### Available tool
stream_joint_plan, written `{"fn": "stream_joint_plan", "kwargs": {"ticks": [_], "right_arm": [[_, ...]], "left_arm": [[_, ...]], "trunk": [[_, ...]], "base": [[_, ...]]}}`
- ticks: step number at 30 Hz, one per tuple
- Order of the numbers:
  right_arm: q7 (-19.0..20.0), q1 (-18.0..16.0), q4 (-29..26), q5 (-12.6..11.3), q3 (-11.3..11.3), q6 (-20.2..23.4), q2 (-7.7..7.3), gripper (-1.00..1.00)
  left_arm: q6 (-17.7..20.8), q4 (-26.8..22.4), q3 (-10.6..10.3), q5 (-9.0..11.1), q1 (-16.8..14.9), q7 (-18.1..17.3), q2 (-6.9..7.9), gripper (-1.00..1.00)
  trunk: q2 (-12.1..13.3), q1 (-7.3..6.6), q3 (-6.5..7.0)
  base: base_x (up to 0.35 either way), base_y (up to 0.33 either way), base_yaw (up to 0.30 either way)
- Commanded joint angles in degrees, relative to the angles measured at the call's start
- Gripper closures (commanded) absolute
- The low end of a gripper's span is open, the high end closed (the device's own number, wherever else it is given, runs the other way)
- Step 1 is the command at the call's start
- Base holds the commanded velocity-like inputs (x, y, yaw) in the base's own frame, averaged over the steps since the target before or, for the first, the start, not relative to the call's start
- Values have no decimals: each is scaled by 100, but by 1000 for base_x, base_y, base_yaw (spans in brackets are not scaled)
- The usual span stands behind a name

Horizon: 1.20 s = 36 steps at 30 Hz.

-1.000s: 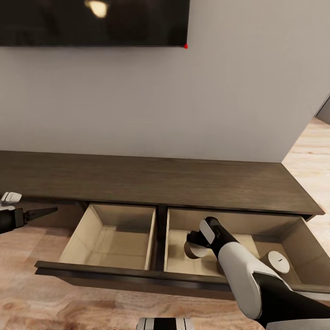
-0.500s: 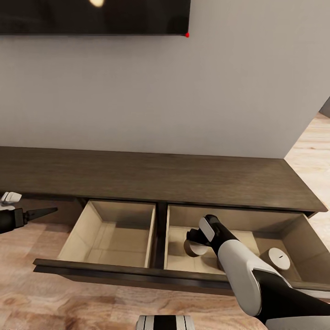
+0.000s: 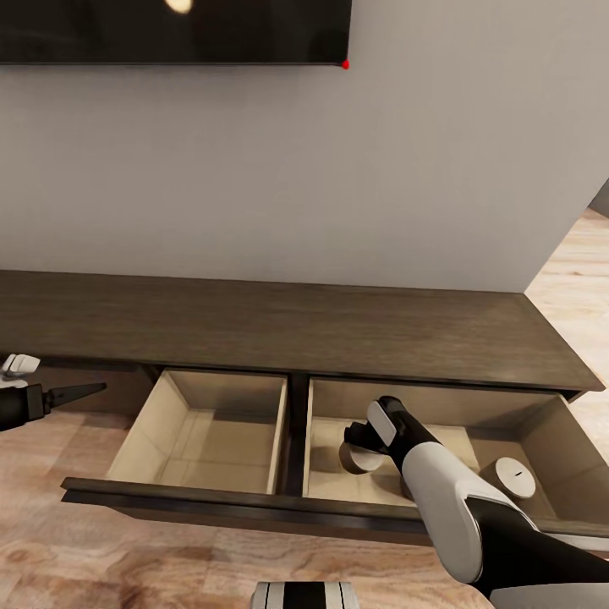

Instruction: Place each of the two pumpkins and all three candles from the living room inside a cabinet in the living room (use any cabinet), then make sure every cabinet is closed, and position the cauldron so it is next to a table in the living room.

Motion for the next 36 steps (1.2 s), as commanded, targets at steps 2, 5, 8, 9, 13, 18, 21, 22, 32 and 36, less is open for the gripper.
{"fn": "stream_joint_plan", "kwargs": {"ticks": [2, 5, 8, 9, 13, 18, 21, 22, 32, 36], "right_arm": [[-54, -1, -8, -64, -8, 9, 3, -100], [-54, -1, -7, -64, -8, 11, 3, -100], [-54, 0, -6, -64, -8, 11, 3, -100], [-54, 0, -6, -64, -8, 11, 3, -100], [-54, -1, -6, -64, -7, 12, 3, -100], [-54, -1, -6, -64, -7, 12, 3, -100], [-54, -1, -6, -64, -7, 12, 3, -100], [-54, -1, -6, -64, -7, 12, 3, -100], [-54, -1, -2, -66, -7, 154, 3, -100], [-51, -1, -5, -71, -7, 222, 3, -100]], "left_arm": [[23, 1, 4, -23, -4, -34, 0, -100], [23, -1, 4, -23, -4, -34, 0, -100], [23, 0, 4, -23, -4, -34, 0, -100], [23, -1, 4, -23, -4, -34, 0, -100], [23, 1, 4, -23, -4, -34, 0, -100], [23, -1, 4, -23, -4, -37, 0, -100], [23, -4, 4, -17, -4, -40, 0, -100], [23, -3, 4, -17, -4, -41, 0, -100], [23, -7, 6, -14, -4, -43, 0, -100], [23, -8, 5, -14, -4, -43, 0, -100]], "trunk": [[-2, -1, -4], [-2, -1, -4], [-2, -1, -4], [-2, -1, -4], [-2, -1, -4], [-2, -1, -4], [-2, -1, -4], [-2, -1, -4], [-2, -1, -4], [-2, -1, -4]], "base": [[0, 0, 0], [0, 0, 0], [0, 0, 0], [0, 0, 0], [0, 0, 0], [0, 0, 0], [0, 0, 0], [0, 0, 0], [0, 0, 0], [0, 0, 0]]}}
